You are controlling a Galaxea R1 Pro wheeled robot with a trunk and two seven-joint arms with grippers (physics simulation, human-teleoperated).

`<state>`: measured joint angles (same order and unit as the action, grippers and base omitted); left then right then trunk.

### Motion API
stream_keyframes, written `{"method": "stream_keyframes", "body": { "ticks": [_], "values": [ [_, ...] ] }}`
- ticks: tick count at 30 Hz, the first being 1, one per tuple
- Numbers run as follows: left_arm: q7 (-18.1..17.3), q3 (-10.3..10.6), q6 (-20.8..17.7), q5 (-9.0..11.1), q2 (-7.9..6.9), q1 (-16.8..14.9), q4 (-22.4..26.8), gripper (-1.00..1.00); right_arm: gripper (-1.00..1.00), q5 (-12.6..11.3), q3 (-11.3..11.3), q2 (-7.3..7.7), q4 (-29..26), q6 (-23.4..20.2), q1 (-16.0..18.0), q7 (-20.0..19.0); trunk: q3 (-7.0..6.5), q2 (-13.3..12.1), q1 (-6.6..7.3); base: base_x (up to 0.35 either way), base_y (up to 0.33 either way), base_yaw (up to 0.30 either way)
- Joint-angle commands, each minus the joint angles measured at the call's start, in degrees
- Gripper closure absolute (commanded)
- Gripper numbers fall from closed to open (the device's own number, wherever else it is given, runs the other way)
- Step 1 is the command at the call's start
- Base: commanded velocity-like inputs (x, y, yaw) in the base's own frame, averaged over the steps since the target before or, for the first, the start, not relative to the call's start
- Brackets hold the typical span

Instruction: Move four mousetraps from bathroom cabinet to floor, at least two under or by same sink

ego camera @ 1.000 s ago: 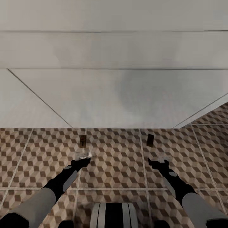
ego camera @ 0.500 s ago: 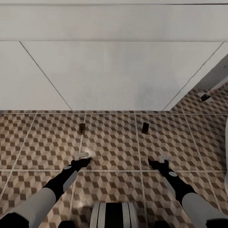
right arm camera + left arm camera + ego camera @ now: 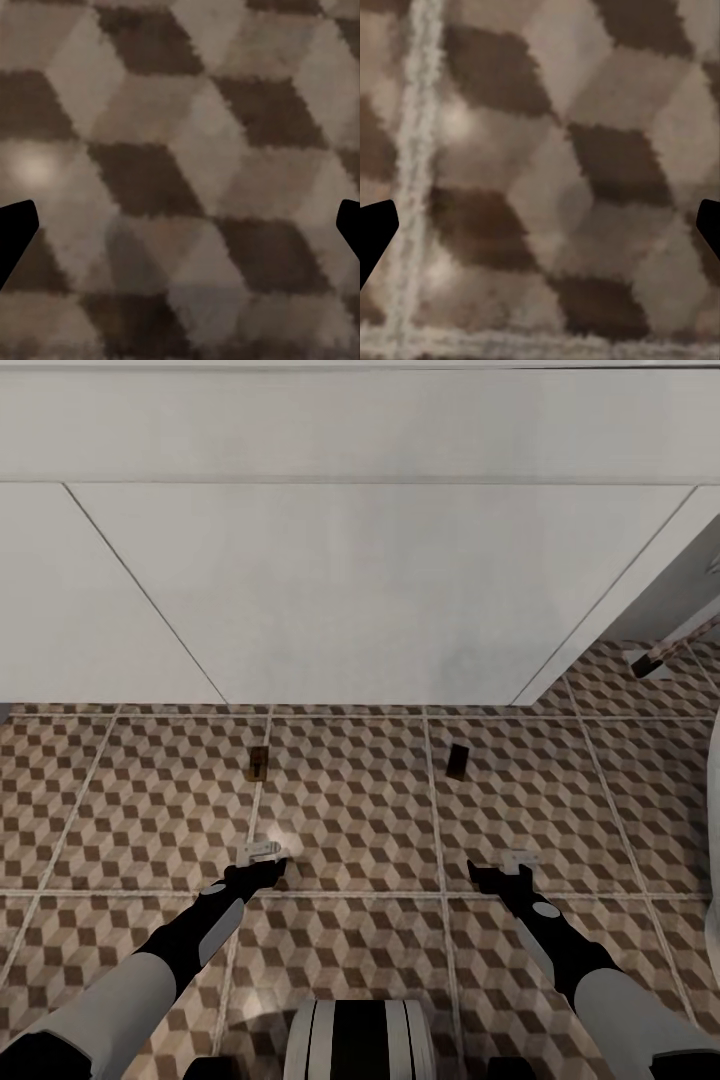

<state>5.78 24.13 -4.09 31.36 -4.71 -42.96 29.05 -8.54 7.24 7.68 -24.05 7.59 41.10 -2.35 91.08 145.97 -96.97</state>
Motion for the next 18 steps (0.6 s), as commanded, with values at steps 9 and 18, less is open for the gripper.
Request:
{"method": "stream_keyframes", "body": {
  "ticks": [9, 18],
  "values": [
    [0.47, 0.48, -0.22, 0.53, -0.11, -0.02, 0.13, -1.0, -1.0, -0.61, 0.32, 0.05, 0.06, 0.25, 0.03, -0.11, 0.03, 0.01, 0.01, -0.001, 0.0, 0.0],
    [0.52, 0.48, -0.29, 0.48, -0.1, -0.02, 0.19, -1.0, -1.0, -0.6, 0.29, 0.05, 0.06, 0.25, 0.03, -0.11, -1.52, -0.08, 0.19, 0.0, 0.0, 0.0]
  ]
}}
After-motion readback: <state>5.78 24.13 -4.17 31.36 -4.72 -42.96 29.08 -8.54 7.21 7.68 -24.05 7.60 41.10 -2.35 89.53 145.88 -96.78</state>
